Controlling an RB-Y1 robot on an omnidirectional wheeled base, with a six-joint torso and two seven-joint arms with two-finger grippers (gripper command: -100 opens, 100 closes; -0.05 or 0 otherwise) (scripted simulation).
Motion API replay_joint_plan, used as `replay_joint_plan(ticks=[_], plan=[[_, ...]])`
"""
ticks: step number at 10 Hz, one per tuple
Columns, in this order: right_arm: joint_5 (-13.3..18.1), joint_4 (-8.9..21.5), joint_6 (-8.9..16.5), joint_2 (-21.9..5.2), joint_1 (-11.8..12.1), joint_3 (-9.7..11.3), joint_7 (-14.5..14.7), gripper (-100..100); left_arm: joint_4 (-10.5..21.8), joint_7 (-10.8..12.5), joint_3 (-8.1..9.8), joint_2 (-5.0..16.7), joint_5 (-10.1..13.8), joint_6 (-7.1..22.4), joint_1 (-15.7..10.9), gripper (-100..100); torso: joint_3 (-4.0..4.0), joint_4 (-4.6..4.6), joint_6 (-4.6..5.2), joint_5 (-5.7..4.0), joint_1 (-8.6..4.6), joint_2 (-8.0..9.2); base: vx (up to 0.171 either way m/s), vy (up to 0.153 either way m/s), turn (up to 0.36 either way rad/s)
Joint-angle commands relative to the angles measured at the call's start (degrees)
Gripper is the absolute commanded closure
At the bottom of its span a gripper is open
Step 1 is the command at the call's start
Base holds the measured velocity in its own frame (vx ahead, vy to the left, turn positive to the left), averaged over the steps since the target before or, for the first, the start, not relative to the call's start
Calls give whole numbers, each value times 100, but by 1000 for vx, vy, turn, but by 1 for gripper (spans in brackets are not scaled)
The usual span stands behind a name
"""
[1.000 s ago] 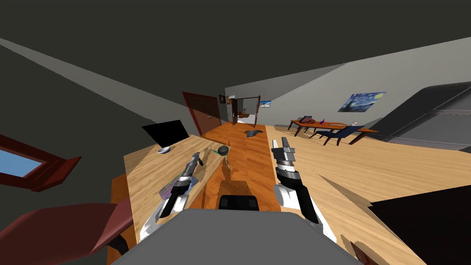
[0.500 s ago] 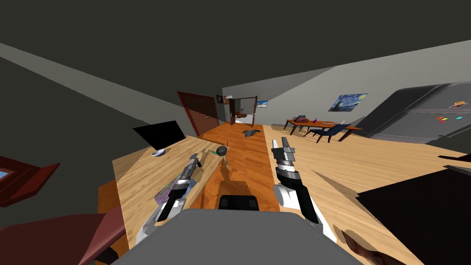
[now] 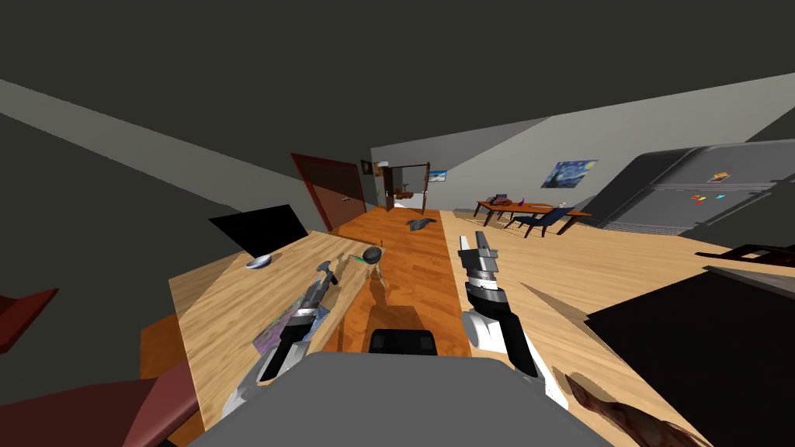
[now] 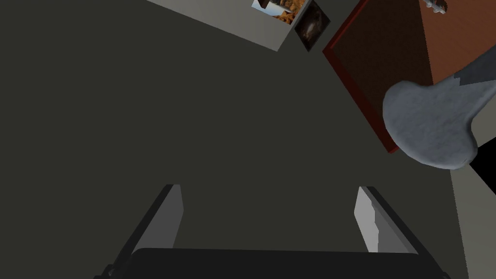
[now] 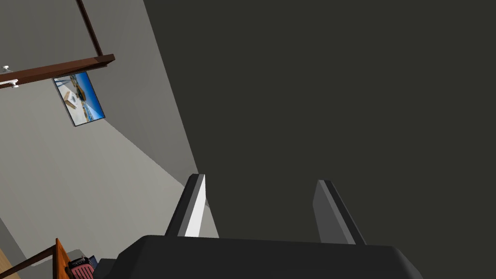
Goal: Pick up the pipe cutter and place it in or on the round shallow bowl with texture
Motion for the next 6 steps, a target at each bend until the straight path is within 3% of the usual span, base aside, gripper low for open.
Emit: replay_joint_plan(ticks=[1, 2, 3, 5, 6], plan=[[0, 0, 0, 0, 0, 0, 0, 0, 286, -197, 42, 48, -22, -148, -58, -100, 0, 0, 0, 0, 0, 0, 1, 18, -109], [0, 0, 0, 0, -1, 0, 0, 0, 407, -197, 42, 48, -22, -148, -58, -100, 0, 0, 3, 0, 2, 0, 1, 25, -87], [0, 0, 0, 0, 0, 0, 0, 0, 610, -387, 81, 89, -43, -291, -115, -100, 0, 0, 1, 1, 4, 0, 1, 33, -142], [0, 0, 0, 0, 0, 0, 0, 0, 756, -387, 81, 89, -43, -291, -115, -100, -1, 0, 0, 1, 7, -1, 3, 22, -27], [0, 0, 0, 0, 0, 0, 0, 0, 978, -573, 121, 127, -63, -432, -169, -100, -1, 0, -1, 0, 1, -1, 6, 27, -116]])
